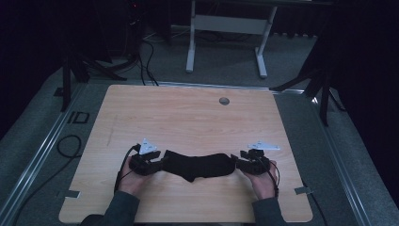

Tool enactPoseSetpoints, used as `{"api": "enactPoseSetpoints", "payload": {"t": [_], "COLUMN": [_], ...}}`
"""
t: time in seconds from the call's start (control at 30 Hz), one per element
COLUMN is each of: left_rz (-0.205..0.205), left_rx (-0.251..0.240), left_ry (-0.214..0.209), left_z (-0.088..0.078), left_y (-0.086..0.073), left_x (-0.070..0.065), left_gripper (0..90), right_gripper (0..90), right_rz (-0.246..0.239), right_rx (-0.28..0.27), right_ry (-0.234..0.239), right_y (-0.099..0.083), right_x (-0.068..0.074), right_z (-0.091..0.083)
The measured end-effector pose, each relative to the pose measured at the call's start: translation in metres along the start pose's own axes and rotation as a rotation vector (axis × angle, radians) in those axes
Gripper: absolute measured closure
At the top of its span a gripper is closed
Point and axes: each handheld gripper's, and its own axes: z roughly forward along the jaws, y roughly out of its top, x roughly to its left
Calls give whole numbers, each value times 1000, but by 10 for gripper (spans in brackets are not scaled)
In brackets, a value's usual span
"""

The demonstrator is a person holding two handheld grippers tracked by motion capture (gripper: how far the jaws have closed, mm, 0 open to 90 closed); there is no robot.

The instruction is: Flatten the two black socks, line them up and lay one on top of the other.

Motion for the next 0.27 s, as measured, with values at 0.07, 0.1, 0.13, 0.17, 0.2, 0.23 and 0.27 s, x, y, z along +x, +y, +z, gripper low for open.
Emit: {"api": "enactPoseSetpoints", "payload": {"t": [0.07, 0.1, 0.13, 0.17, 0.2, 0.23, 0.27], "left_rz": [-18, -24, -28, -32, -34, -38, -38], "left_rx": [1, -1, -2, -4, -1, -1, -1], "left_ry": [25, 35, 45, 56, 64, 74, 74], "left_z": [-1, -1, -1, -1, -1, -1, -1], "left_y": [0, -1, -1, -1, -1, -1, -1], "left_x": [4, 6, 7, 8, 9, 10, 10], "left_gripper": [567, 562, 561, 558, 555, 552, 551], "right_gripper": [502, 502, 501, 501, 500, 498, 490], "right_rz": [16, 23, 24, 26, 26, 33, 33], "right_rx": [8, 12, 16, 18, 18, 19, 17], "right_ry": [-23, -34, -51, -71, -88, -103, -131], "right_y": [-3, -5, -7, -9, -10, -12, -14], "right_x": [-8, -11, -14, -17, -21, -25, -29], "right_z": [0, 0, 1, 1, 2, 3, 4]}}
